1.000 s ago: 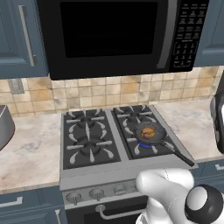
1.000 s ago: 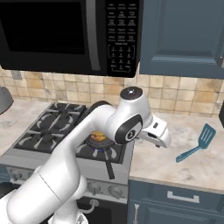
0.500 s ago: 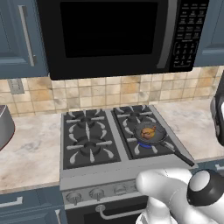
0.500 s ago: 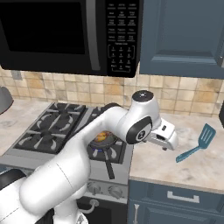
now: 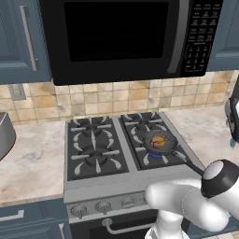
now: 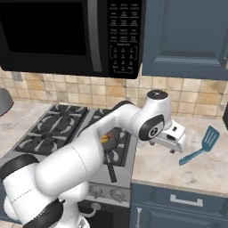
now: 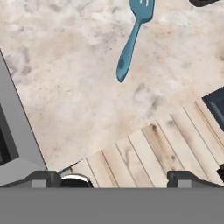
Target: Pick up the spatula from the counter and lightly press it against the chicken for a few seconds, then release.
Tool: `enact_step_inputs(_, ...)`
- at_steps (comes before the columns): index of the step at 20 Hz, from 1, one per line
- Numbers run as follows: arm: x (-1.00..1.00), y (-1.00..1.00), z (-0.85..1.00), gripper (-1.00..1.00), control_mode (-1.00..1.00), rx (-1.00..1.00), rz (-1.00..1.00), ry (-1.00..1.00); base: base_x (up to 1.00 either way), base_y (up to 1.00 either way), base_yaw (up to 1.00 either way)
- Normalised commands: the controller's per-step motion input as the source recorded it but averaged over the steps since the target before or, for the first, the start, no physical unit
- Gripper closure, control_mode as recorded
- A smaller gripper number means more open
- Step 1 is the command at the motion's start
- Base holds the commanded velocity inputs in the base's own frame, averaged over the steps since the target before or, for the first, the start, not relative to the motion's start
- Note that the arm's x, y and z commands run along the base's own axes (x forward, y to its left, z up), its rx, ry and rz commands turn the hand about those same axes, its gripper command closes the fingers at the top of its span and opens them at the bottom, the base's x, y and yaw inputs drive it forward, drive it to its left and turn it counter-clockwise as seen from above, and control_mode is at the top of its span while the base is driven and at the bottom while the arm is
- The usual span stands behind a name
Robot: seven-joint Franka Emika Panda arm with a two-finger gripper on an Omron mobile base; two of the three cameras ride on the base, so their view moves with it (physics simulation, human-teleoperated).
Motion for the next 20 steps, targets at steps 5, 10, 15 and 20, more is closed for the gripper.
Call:
enact_step_inputs(5, 0.22, -0.09, -0.2, -1.0, -1.0, 0.0, 0.0, 0.01, 0.0, 0.0, 0.0)
enact_step_inputs(10, 0.12, -0.14, -0.24, -1.0, -1.0, 0.0, 0.0, 0.0, 0.0, 0.0, 0.0)
enact_step_inputs(15, 0.06, -0.16, -0.26, -1.0, -1.0, 0.0, 0.0, -0.01, 0.0, 0.0, 0.0)
enact_step_inputs(20, 0.0, -0.06, -0.12, -1.0, -1.0, 0.0, 0.0, -0.08, 0.0, 0.0, 0.0)
